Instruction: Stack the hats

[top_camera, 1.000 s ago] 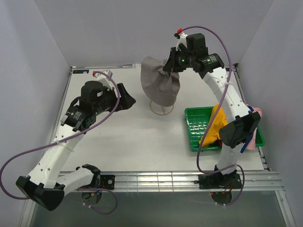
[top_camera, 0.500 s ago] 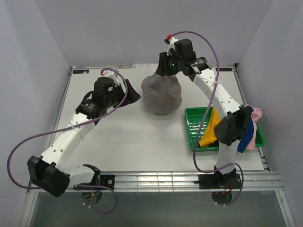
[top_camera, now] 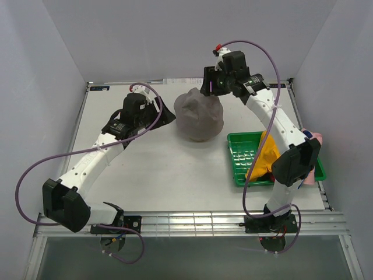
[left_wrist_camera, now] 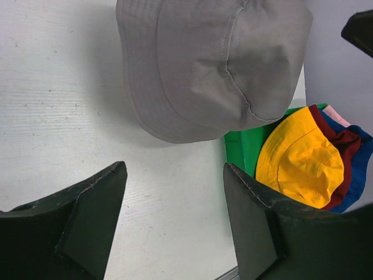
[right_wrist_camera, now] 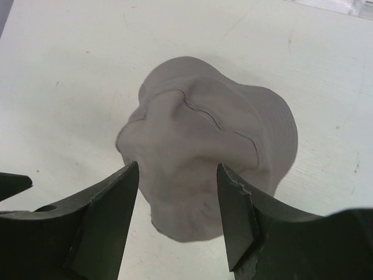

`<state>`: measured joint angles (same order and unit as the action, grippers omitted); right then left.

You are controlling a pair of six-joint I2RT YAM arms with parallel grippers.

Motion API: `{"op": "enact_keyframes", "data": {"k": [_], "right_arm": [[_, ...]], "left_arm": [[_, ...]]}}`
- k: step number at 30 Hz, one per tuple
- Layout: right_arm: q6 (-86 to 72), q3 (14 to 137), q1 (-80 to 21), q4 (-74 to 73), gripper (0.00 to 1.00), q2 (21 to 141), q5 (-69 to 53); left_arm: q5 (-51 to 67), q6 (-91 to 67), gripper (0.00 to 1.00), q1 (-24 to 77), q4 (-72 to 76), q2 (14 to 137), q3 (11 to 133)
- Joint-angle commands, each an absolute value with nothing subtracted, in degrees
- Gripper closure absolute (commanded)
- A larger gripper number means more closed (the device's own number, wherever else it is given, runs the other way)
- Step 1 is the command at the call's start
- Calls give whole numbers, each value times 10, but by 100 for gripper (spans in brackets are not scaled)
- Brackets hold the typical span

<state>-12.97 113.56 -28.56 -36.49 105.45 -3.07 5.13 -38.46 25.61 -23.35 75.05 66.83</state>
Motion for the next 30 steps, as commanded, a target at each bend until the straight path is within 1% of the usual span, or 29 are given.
{"op": "enact_keyframes", "data": {"k": [1,2,8,9,10,12,15,16,18,22,23,26,30], "right_arm": [[-127,1094,-270,-372,39,991,-2],[-127,1063,-269,-370,38,971,8],[-124,990,-251,-378,39,913,33],[-127,971,-248,-390,39,902,39],[-131,960,-241,-399,39,892,47],[-145,933,-236,-416,42,851,68],[-168,851,-225,-433,44,776,125],[-174,801,-222,-435,44,757,136],[-192,757,-217,-447,45,699,176],[-223,680,-193,-489,45,610,202],[-229,655,-190,-503,42,600,211],[-251,628,-175,-529,36,571,250],[-273,606,-148,-565,33,543,266]], "left_arm": [[63,-370,23,256,-218,750,696],[64,-368,25,256,-219,751,700],[80,-365,32,256,-216,792,739],[85,-366,37,256,-215,795,748],[90,-367,38,256,-214,797,750],[100,-369,39,256,-210,796,751],[112,-363,39,256,-211,787,748],[119,-363,38,256,-210,785,747],[136,-363,37,256,-211,780,745],[175,-367,33,257,-211,756,730],[178,-366,32,257,-212,750,721],[189,-362,29,257,-214,723,708],[195,-353,25,257,-221,695,694]]}}
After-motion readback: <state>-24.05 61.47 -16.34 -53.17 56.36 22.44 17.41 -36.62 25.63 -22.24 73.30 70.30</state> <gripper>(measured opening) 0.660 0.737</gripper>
